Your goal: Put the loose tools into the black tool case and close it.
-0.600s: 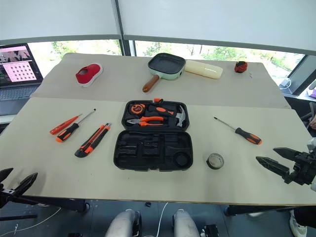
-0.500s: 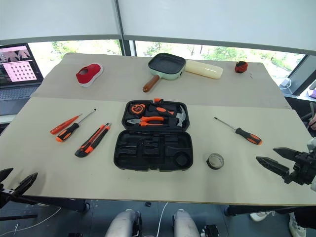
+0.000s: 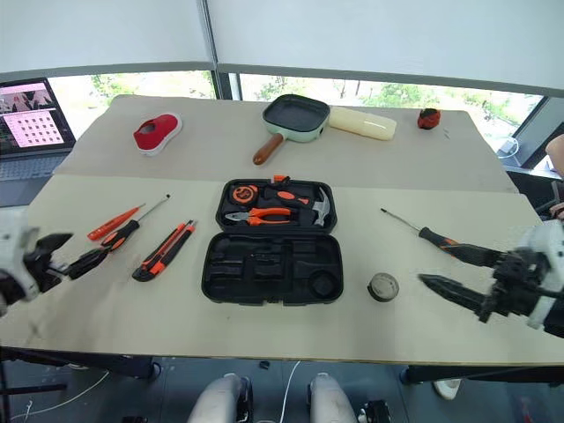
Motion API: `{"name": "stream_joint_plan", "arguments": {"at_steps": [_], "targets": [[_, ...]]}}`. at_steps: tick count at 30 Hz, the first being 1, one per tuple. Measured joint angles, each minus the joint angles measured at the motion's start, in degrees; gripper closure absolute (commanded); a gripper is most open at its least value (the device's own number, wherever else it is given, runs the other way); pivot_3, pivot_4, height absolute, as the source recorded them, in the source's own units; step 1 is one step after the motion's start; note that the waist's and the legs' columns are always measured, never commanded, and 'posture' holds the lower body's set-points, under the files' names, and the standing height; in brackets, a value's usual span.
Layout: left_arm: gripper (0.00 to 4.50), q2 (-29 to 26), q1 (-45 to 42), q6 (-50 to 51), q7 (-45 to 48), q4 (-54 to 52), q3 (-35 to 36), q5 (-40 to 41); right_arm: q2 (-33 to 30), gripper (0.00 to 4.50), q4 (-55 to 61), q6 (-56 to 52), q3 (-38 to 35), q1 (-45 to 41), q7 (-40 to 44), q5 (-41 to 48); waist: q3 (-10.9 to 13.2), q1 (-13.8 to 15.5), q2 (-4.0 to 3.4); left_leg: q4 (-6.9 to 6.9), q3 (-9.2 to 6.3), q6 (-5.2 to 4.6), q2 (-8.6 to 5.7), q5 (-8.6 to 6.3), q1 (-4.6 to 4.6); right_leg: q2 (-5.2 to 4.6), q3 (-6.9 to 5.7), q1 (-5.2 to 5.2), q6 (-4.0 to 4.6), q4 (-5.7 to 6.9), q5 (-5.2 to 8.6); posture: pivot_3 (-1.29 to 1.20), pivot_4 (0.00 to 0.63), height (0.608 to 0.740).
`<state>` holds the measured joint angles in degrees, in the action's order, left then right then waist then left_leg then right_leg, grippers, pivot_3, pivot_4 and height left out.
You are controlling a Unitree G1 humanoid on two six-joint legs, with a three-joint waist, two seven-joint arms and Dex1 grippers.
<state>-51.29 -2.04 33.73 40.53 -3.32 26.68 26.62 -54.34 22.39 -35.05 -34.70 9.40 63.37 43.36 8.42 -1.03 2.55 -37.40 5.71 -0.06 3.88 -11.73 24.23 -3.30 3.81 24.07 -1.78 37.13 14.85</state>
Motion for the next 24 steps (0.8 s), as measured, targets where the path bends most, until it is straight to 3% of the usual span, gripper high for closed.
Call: {"name": "stream_joint_plan", "arguments": {"at_steps": [6,14,17,23,24], "targets": [[0.00,-1.02,-13.54,1.76,0.05,12.45,-11.75,-6.40,-0.83,0.08,10.86,-3.32,9.01,-9.85,-5.05,4.83,0.06,0.19,0.13,0.03,-0.06,0.00,-0.03,0.01,0.13,0.07,-0.01,0.09,0.00,0.01,0.00,0.00,0.150,0.740],[0.00,1.13,-18.88,1.08,0.78,19.80,-17.35,-10.07,-0.51,0.08,14.56,-5.56,14.73,-15.94,-10.08,7.56,0.06,0.45,0.18,0.02,-0.07,-0.01,-0.08,0.00,0.18,0.00,-0.04,0.08,-0.05,0.01,-0.03,0.00,0.150,0.740],[0.76,1.53,-20.33,-0.84,1.34,22.18,-18.59,-11.20,-0.49,0.00,14.72,-5.78,15.80,-16.53,-11.02,7.81,0.05,0.66,0.18,-0.03,-0.09,-0.01,-0.08,0.01,0.17,0.00,-0.07,0.05,-0.05,0.03,-0.03,0.00,0.150,0.740],[2.83,2.74,-22.58,-3.79,1.94,26.78,-19.04,-11.76,-0.50,0.00,14.78,-5.88,16.06,-17.55,-11.48,9.44,0.03,0.69,0.15,-0.05,-0.10,-0.02,-0.06,0.02,0.06,0.02,-0.07,-0.03,-0.04,0.11,-0.03,0.00,0.150,0.740],[3.33,2.87,-22.59,-3.86,2.10,26.80,-19.01,-11.79,-0.50,0.00,14.77,-5.89,16.06,-17.56,-11.50,9.61,0.03,0.67,0.15,-0.05,-0.10,-0.02,-0.06,0.02,0.06,0.02,-0.07,-0.02,-0.04,0.13,-0.03,0.00,0.150,0.740]]}}
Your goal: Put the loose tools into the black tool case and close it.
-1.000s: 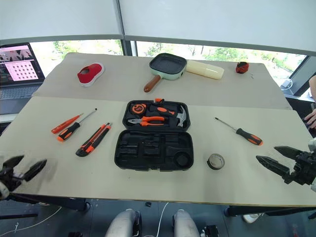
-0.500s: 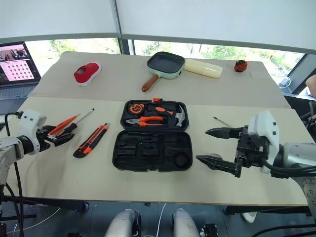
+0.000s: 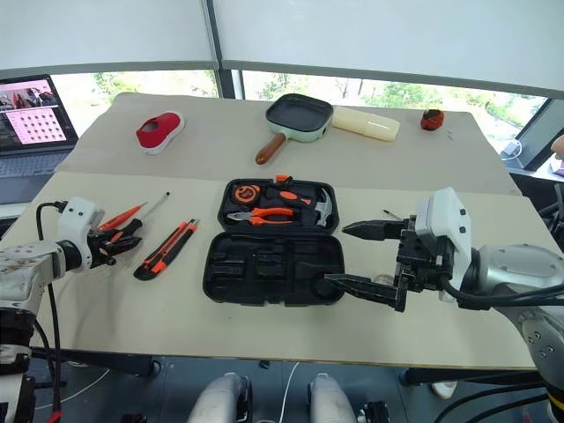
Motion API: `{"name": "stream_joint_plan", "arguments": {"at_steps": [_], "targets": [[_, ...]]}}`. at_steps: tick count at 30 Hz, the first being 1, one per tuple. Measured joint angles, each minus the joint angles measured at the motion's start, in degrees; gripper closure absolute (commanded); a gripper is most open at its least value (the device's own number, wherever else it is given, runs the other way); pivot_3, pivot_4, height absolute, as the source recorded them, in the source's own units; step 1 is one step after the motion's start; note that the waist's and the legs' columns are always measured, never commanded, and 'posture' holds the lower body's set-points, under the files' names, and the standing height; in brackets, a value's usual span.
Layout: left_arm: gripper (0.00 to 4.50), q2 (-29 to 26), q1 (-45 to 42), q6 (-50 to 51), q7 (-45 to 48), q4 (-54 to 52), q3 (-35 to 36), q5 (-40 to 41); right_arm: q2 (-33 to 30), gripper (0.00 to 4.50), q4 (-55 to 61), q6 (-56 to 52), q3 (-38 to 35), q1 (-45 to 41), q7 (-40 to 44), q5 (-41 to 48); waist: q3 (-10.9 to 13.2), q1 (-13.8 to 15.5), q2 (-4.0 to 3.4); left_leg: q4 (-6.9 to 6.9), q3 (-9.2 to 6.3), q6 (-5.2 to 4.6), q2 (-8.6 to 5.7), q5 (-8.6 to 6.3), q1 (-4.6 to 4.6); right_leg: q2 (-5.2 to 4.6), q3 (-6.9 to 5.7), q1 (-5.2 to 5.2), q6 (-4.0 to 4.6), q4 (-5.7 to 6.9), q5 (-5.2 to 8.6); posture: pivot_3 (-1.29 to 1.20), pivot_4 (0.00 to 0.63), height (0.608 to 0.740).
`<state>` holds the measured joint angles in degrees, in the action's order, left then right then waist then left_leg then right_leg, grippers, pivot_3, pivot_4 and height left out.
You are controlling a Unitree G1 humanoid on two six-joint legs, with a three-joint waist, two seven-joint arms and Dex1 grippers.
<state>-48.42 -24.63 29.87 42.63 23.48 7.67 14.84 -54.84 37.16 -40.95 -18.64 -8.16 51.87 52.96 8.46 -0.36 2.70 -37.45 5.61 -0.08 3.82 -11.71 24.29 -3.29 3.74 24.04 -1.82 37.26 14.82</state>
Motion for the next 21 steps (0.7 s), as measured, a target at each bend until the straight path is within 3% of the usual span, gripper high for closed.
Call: {"name": "stream_joint_plan", "arguments": {"at_steps": [1,6,12,17,21], "targets": [[3.59,0.11,0.00,0.03,0.22,-0.07,0.02,-0.04,-0.01,0.00,0.00,-0.01,0.00,0.00,-0.01,0.04,0.00,0.00,0.00,0.00,0.00,0.00,0.00,0.00,0.00,0.00,0.00,0.00,0.00,0.01,0.00,0.00,0.150,0.740],[3.60,0.52,-0.05,2.94,2.62,-2.45,0.57,1.59,-0.49,0.00,-0.03,-0.01,-0.14,0.50,0.04,0.00,0.00,0.10,0.01,-0.16,-0.03,-0.01,0.00,0.00,0.15,-0.01,-0.03,0.04,-0.02,0.02,0.00,0.00,0.150,0.740],[3.60,0.80,-6.31,1.30,17.01,-14.66,-1.02,8.79,-0.66,0.00,-0.39,-0.16,-1.49,4.07,-0.03,-0.51,0.07,1.38,0.19,-0.55,-0.33,-0.03,-0.03,-0.01,0.62,-0.01,-0.35,0.09,-0.10,-0.02,-0.07,0.00,0.150,0.740],[3.60,1.31,-14.32,-6.03,28.23,-18.44,-9.46,7.04,-0.65,0.00,-0.38,-0.16,-3.02,6.93,-0.47,-1.07,-0.07,1.10,-0.15,-0.55,-0.34,-0.07,-0.07,-0.02,0.54,0.02,-0.29,0.01,-0.13,-0.04,-0.07,0.00,0.150,0.740],[3.60,6.80,-19.78,-18.69,33.71,-6.93,-21.24,-2.76,-0.36,0.00,0.38,-0.17,-4.43,9.24,-2.28,-1.10,-0.07,0.94,-0.15,-0.56,-0.43,-0.07,-0.08,-0.01,0.54,0.11,-0.26,0.02,-0.12,-0.03,-0.08,0.00,0.150,0.740]]}}
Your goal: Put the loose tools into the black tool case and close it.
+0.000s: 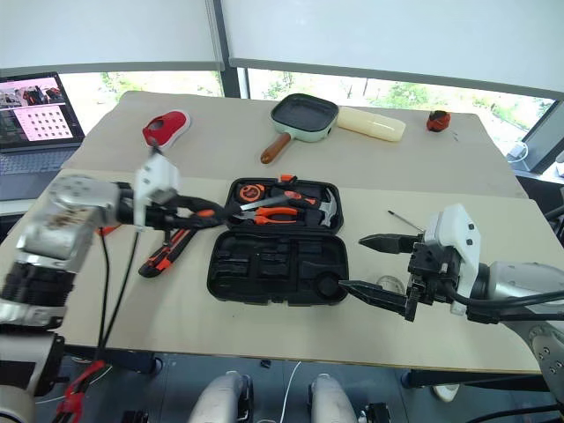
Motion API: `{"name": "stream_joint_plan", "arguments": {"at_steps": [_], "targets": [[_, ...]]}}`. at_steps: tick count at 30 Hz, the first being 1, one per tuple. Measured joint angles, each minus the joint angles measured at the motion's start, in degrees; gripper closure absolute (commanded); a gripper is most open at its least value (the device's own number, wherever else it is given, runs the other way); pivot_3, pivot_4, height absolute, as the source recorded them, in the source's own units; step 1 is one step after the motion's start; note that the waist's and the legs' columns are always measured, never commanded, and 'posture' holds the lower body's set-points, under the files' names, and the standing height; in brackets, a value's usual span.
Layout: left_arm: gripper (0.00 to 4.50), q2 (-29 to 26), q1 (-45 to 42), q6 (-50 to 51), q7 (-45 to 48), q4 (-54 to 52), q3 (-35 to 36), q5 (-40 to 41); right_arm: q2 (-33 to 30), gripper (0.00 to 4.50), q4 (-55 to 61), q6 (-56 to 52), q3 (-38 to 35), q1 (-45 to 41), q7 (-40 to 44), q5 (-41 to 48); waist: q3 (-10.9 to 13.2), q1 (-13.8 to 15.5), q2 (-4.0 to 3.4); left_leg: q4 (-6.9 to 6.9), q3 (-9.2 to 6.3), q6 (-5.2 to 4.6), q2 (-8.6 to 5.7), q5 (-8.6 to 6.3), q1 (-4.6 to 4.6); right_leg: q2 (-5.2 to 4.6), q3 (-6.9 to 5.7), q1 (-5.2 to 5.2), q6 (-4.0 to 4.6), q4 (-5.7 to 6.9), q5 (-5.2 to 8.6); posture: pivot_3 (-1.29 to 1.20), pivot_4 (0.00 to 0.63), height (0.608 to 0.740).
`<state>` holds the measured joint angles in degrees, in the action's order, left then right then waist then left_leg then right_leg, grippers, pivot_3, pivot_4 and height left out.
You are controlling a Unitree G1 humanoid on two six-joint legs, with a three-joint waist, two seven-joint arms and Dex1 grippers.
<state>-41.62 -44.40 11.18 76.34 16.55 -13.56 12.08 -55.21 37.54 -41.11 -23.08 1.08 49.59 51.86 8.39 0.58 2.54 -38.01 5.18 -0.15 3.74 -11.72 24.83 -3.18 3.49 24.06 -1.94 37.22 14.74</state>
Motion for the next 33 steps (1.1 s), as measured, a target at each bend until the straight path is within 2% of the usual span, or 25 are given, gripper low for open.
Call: {"name": "stream_joint_plan", "arguments": {"at_steps": [2,8,12,24,26,27,33], "targets": [[3.60,2.58,-2.51,-6.52,1.15,7.36,-3.51,-4.40,0.13,0.00,1.22,-0.06,-0.73,0.69,-1.33,0.09,0.01,-0.02,0.02,-0.03,-0.01,0.00,-0.01,0.00,0.07,-0.01,0.01,0.02,-0.01,-0.02,0.00,0.00,0.150,0.740],[3.60,8.42,-6.96,-16.17,0.82,19.89,-5.82,-10.24,1.01,0.00,3.83,-0.33,-2.51,3.82,-4.17,0.23,0.04,0.08,0.06,-0.14,-0.15,-0.02,-0.02,-0.01,0.29,-0.03,-0.05,0.09,-0.06,-0.06,-0.02,0.00,0.150,0.740],[3.60,10.52,-7.97,-16.44,0.54,22.12,-5.74,-11.27,1.63,0.00,4.82,-0.35,-2.58,4.14,-5.76,0.98,0.04,0.07,0.06,-0.26,-0.19,-0.03,-0.02,-0.02,0.31,-0.03,-0.07,0.07,-0.08,-0.02,-0.03,0.00,0.150,0.740],[3.60,12.34,-8.67,-22.96,1.81,26.86,-5.73,-13.98,1.65,0.00,5.37,-0.37,-2.63,4.13,-8.24,1.36,0.04,0.07,0.06,-0.35,-0.25,-0.04,-0.02,-0.02,0.33,-0.02,-0.08,0.03,-0.10,0.02,-0.04,0.00,0.150,0.740],[2.60,12.78,-9.22,-23.40,1.48,27.84,-5.73,-14.37,1.65,0.00,5.38,-0.38,-2.63,4.12,-8.43,1.39,0.04,0.11,0.06,-0.38,-0.26,-0.04,-0.02,-0.02,0.33,-0.02,-0.09,0.01,-0.10,0.02,-0.05,0.00,0.150,0.740],[2.49,12.98,-9.37,-23.49,1.49,28.36,-5.74,-14.68,1.65,0.00,5.39,-0.38,-2.63,4.12,-8.49,1.46,0.04,0.11,0.06,-0.39,-0.26,-0.04,-0.02,-0.02,0.33,-0.02,-0.09,0.00,-0.11,0.02,-0.05,0.00,0.150,0.740],[0.36,13.14,-9.90,-19.14,3.54,26.34,-4.64,-13.37,1.63,0.00,5.59,-0.56,-2.61,4.02,-8.56,2.62,0.04,0.11,0.06,-0.55,-0.30,-0.05,-0.01,-0.01,0.36,-0.02,-0.11,0.03,-0.12,0.20,-0.05,0.00,0.150,0.740]]}}
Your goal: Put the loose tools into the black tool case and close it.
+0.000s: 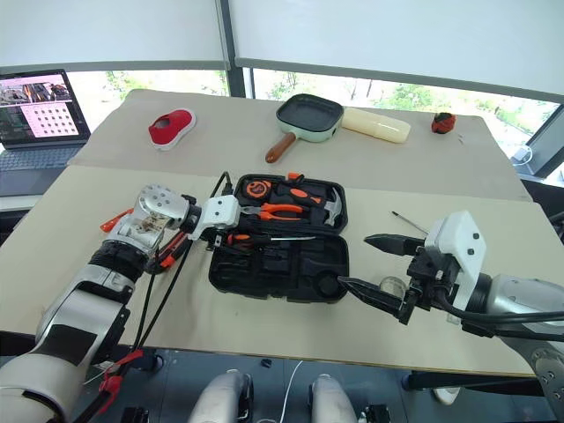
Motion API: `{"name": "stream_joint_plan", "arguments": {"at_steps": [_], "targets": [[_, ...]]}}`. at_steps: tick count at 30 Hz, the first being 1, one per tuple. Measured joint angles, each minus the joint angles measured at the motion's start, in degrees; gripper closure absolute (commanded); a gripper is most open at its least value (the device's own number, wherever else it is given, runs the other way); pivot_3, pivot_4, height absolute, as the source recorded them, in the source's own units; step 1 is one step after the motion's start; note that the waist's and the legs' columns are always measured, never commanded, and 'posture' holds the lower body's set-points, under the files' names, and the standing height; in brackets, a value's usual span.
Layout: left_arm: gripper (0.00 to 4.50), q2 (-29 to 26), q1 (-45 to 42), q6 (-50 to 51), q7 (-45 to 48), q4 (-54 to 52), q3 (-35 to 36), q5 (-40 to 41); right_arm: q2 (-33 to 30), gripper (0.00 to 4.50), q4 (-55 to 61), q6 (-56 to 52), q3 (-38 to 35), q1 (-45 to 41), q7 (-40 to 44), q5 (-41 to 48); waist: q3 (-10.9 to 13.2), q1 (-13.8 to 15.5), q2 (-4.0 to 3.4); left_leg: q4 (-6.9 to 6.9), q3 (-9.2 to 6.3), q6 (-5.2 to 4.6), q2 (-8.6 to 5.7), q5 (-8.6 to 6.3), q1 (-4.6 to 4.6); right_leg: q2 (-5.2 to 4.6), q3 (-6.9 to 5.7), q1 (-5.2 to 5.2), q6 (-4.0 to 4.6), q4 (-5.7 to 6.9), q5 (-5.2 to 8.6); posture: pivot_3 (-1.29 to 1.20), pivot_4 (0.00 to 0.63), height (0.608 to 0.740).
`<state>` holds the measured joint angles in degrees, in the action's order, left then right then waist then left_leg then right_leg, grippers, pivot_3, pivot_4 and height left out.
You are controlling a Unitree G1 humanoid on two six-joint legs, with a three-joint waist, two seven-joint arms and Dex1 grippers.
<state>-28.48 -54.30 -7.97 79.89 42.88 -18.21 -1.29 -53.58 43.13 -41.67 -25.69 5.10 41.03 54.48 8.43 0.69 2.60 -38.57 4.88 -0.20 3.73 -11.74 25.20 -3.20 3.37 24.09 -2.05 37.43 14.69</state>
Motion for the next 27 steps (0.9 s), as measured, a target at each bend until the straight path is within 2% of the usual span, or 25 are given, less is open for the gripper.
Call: {"name": "stream_joint_plan", "arguments": {"at_steps": [1,3,4,6,10,15,16,27], "targets": [[0.07,-0.22,-0.05,1.26,0.61,-1.50,0.68,0.79,0.00,0.00,0.05,0.00,0.00,0.00,0.00,0.26,0.00,-0.04,0.00,-0.06,-0.01,-0.01,0.01,-0.01,0.02,0.00,0.00,0.03,-0.01,0.07,0.01,0.00,0.150,0.740],[0.07,-0.92,-0.49,2.71,1.75,-4.04,1.41,1.61,0.00,0.00,0.07,-0.01,0.00,0.05,0.01,0.33,0.00,-0.11,0.00,-0.08,-0.01,-0.02,0.01,-0.01,0.03,0.00,0.00,0.04,-0.01,0.11,0.01,0.00,0.150,0.740],[0.23,-1.28,-0.97,3.20,2.29,-5.39,1.59,1.77,0.00,0.00,0.07,-0.01,0.01,0.18,0.01,0.33,0.00,-0.11,0.00,-0.10,-0.01,-0.02,0.01,-0.01,0.03,0.00,0.00,0.03,-0.01,0.13,0.01,0.00,0.150,0.740],[0.80,-1.37,-1.53,3.63,2.44,-6.76,2.02,2.01,0.00,0.00,0.08,-0.01,0.06,0.27,0.03,0.32,0.00,-0.06,0.00,-0.15,-0.01,-0.02,0.01,-0.01,0.03,0.00,0.00,0.02,-0.01,0.15,0.02,0.00,0.150,0.740],[2.33,-0.37,-1.83,4.26,2.08,-6.18,2.20,2.07,0.00,0.00,0.03,0.00,0.46,-0.02,0.01,0.29,0.00,-0.08,0.00,-0.21,-0.02,-0.02,0.00,-0.01,0.02,0.00,0.00,0.02,-0.02,0.20,0.02,0.00,0.150,0.740],[4.28,2.23,-2.29,1.92,-1.28,0.03,1.07,-1.07,0.00,0.00,-0.15,0.00,0.67,-0.26,0.04,0.05,0.00,-0.02,0.00,-0.22,-0.02,-0.02,-0.01,-0.01,0.03,0.00,0.00,0.02,-0.02,0.19,0.02,0.00,0.150,0.740],[4.48,2.80,-2.40,1.50,-1.96,1.55,1.00,-1.52,0.00,0.00,-0.17,0.00,0.67,-0.24,0.06,-0.07,0.01,-0.04,0.01,-0.22,-0.02,-0.02,-0.01,-0.01,0.03,0.00,0.01,0.02,-0.02,0.20,0.02,0.00,0.150,0.740],[4.48,4.68,-4.12,-4.99,-5.33,7.27,-1.34,-6.44,0.78,0.00,-0.18,0.00,0.64,1.25,-0.34,-0.36,-0.01,-0.01,0.00,-0.23,-0.03,-0.02,-0.01,-0.02,0.00,0.00,0.01,-0.03,-0.02,0.20,0.02,0.00,0.150,0.740]]}}
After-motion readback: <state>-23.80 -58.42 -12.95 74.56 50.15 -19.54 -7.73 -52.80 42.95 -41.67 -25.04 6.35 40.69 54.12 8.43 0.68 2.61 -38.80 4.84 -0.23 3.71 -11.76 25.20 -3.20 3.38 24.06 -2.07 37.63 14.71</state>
